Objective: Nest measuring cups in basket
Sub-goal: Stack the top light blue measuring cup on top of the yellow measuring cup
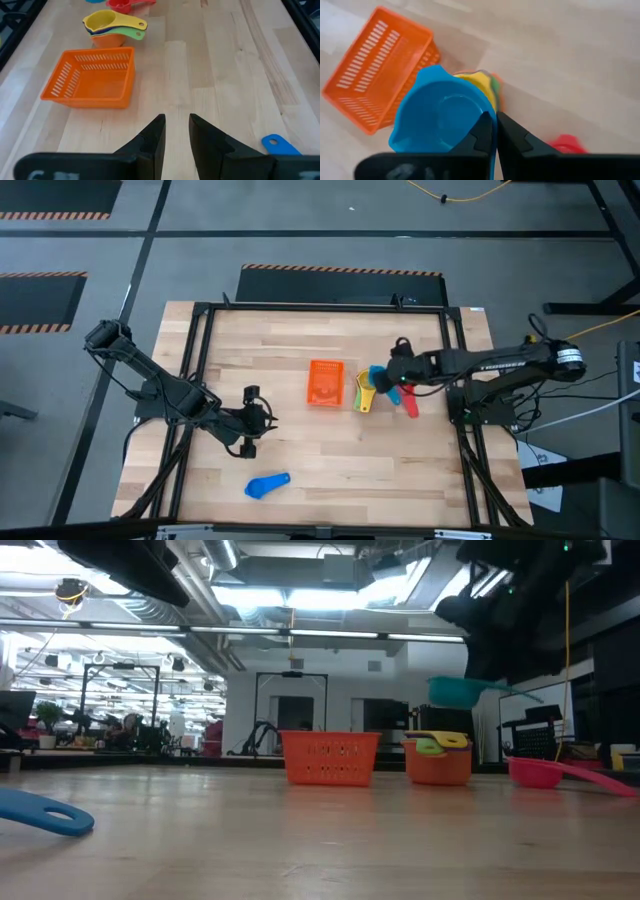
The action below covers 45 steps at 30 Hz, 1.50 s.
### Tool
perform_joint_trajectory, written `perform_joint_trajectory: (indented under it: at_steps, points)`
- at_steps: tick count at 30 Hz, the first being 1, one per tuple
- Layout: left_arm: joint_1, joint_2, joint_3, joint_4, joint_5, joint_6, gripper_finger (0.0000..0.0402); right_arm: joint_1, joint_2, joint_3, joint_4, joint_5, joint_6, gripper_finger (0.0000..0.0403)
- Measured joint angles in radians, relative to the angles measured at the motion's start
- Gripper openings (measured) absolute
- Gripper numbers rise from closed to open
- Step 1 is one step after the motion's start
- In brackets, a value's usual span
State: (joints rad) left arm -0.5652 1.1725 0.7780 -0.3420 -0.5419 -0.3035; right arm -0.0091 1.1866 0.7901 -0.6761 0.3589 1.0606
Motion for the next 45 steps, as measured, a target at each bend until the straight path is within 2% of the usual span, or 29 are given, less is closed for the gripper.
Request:
perform_joint_trajectory:
  at_steps: [3,11,28,31,38,45]
  points:
    - [0.000,0.000,0.000,0.000,0.000,0.000,0.0079,-0.011,0.000,-0.042,0.077,-0.015,-0.001,0.0018]
    - [0.000,0.000,0.000,-0.001,0.000,0.000,0.0079,-0.030,0.006,-0.046,0.116,-0.012,-0.006,0.0019]
    - [0.000,0.000,0.000,-0.001,0.000,0.000,0.0079,-0.030,0.130,-0.046,0.120,-0.012,-0.004,0.0020]
    - [0.000,0.000,0.000,-0.001,0.000,0.000,0.0079,-0.030,0.129,-0.046,0.120,-0.012,-0.006,0.0029]
    - [0.000,0.000,0.000,-0.001,0.000,0.000,0.0079,-0.030,0.129,-0.046,0.120,-0.012,-0.010,0.0079]
    - [0.000,0.000,0.000,-0.001,0.000,0.000,0.0079,-0.031,0.092,-0.046,0.078,-0.036,-0.071,0.0084]
